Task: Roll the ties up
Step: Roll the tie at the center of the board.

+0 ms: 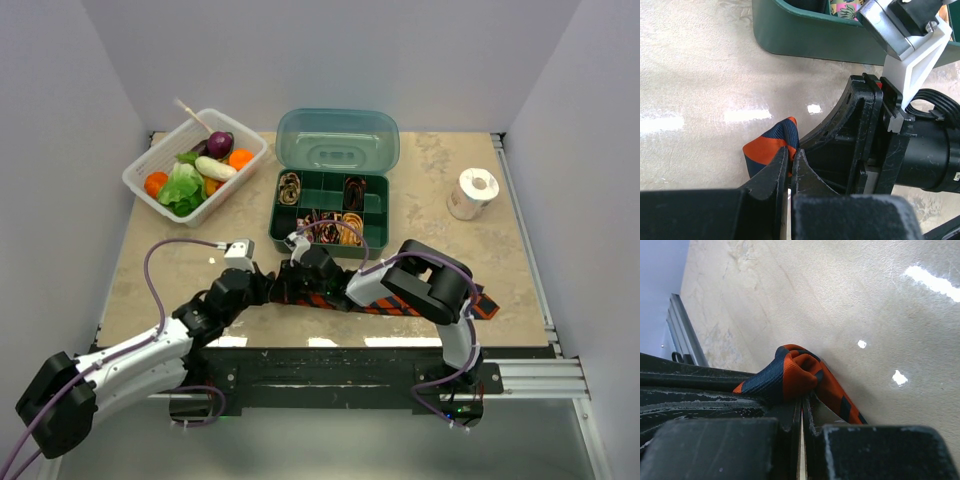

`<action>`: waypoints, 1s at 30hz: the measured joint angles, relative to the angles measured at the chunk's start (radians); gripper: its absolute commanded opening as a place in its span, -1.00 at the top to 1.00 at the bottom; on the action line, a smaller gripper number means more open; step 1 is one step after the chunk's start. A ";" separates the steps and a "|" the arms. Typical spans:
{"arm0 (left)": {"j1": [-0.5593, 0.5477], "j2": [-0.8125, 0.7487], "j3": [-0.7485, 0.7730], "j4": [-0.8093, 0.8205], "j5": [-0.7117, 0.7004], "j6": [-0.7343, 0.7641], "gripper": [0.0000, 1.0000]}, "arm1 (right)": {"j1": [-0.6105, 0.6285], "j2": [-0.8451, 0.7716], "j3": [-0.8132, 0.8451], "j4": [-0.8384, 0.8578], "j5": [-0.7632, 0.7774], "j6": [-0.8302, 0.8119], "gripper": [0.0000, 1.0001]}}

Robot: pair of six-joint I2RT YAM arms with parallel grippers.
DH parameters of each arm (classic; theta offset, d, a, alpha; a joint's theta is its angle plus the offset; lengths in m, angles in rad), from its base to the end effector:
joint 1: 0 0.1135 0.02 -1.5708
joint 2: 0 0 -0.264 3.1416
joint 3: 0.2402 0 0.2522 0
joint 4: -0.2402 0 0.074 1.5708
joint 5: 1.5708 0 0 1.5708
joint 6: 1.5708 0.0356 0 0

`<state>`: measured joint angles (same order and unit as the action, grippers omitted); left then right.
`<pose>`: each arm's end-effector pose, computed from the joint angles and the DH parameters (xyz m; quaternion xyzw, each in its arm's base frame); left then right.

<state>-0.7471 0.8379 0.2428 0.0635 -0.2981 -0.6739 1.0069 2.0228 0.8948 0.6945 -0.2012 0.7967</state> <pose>0.1340 -0.1099 0.1673 -0.0423 0.8605 -0.2225 0.4563 0.2042 0.3362 0.1096 -0.1417 0.8281 0.4728 0.2659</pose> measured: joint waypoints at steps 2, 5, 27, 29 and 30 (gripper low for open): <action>-0.009 -0.010 -0.005 -0.003 -0.012 -0.006 1.00 | 0.000 0.000 -0.002 0.001 -0.001 0.000 1.00; -0.023 -0.040 -0.021 -0.008 -0.026 -0.024 1.00 | 0.003 -0.008 -0.004 -0.011 0.000 -0.005 1.00; -0.180 -0.053 -0.033 -0.038 -0.179 -0.102 1.00 | 0.015 -0.076 -0.014 -0.149 0.025 -0.052 1.00; -0.192 -0.053 -0.033 -0.043 -0.192 -0.107 1.00 | 0.015 -0.076 -0.014 -0.149 0.023 -0.052 1.00; -0.201 -0.053 -0.033 -0.045 -0.202 -0.112 1.00 | 0.015 -0.076 -0.015 -0.148 0.021 -0.051 1.00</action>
<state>-0.9478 0.7853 0.2100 0.0181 -0.5003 -0.7856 1.0218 1.9469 0.8799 0.5461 -0.1799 0.7456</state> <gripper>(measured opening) 0.039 0.007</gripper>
